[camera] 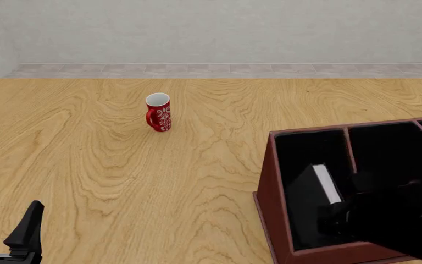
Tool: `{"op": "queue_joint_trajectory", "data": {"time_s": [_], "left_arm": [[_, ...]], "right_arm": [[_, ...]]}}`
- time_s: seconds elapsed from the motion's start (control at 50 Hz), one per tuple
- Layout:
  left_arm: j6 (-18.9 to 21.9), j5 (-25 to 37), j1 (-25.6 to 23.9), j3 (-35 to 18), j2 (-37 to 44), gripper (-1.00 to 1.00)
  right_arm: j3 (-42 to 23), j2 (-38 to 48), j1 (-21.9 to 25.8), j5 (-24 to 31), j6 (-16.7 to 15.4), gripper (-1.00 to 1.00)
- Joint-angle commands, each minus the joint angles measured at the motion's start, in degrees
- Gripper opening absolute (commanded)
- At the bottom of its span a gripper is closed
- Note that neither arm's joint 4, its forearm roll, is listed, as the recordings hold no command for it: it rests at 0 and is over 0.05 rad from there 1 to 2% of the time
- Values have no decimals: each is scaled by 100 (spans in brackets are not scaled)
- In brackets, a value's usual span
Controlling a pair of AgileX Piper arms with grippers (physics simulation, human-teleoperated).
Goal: Pick up the book and place it in the left compartment of the caddy.
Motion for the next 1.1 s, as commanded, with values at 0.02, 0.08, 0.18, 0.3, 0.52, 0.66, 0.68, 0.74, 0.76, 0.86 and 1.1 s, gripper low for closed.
{"op": "queue_joint_trajectory", "data": {"time_s": [0.02, 0.08, 0.18, 0.3, 0.52, 0.66, 0.68, 0.74, 0.76, 0.86, 1.1], "left_arm": [[0, 0, 0, 0, 0, 100], [0, 0, 0, 0, 0, 100], [0, 0, 0, 0, 0, 100], [0, 0, 0, 0, -1, 100], [0, 0, 1, 0, -1, 100], [0, 0, -1, 0, 1, 100], [-1, 0, 1, 0, 0, 100], [1, 0, 0, 0, 0, 100], [1, 0, 0, 0, 0, 100], [0, 1, 1, 0, 2, 100], [2, 1, 5, 0, 13, 100]], "right_arm": [[83, 36, -9, -169, 95, -100], [121, 61, -5, -223, 98, -100], [142, 81, -21, -260, 90, -100], [168, 100, -15, -284, 92, -100], [214, 147, -12, -345, 94, -100], [265, 185, -11, -408, 79, -100], [274, 185, -10, -413, 64, -100], [301, 185, -14, -430, 60, -100], [319, 209, -14, -468, 58, -100], [316, 233, -10, -483, 57, -100], [446, 301, 16, -638, 69, -100]]}}
